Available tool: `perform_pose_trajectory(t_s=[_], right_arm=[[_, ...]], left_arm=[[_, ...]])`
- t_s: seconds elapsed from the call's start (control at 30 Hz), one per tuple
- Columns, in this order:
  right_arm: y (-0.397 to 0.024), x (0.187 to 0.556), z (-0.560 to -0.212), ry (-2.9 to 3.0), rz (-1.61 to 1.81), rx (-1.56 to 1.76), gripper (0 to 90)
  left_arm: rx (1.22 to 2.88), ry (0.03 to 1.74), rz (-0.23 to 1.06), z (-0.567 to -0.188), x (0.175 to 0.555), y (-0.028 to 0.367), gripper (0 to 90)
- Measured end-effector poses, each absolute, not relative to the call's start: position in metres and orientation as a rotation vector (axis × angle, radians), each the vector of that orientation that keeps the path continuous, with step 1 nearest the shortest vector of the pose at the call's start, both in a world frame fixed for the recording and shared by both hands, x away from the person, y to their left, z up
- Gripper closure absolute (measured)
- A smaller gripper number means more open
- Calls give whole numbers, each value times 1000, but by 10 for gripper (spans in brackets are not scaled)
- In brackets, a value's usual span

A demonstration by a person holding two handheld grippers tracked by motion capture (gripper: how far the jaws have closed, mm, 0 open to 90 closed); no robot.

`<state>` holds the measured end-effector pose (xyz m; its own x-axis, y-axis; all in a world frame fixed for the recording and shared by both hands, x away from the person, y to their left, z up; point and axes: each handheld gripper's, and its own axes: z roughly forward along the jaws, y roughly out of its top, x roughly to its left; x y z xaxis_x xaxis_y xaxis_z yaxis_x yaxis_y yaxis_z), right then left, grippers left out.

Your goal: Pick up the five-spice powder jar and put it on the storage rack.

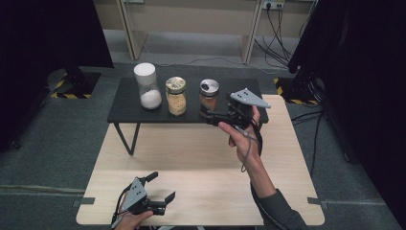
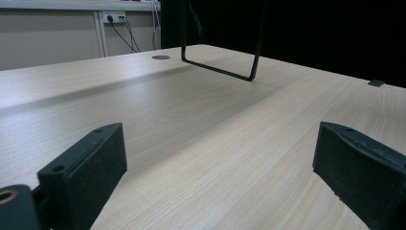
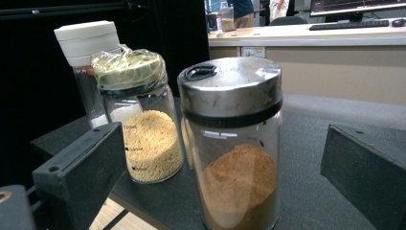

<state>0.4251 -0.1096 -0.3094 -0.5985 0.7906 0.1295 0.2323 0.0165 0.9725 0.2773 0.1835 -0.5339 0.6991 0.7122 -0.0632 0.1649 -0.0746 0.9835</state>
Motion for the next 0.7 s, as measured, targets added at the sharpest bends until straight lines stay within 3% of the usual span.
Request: perform_pose_trajectory(t_s=[0.7], right_arm=[[-118, 400, -325, 1841, 1651, 1016, 21]], left_arm=[[1615, 729, 525, -534, 277, 184, 35]])
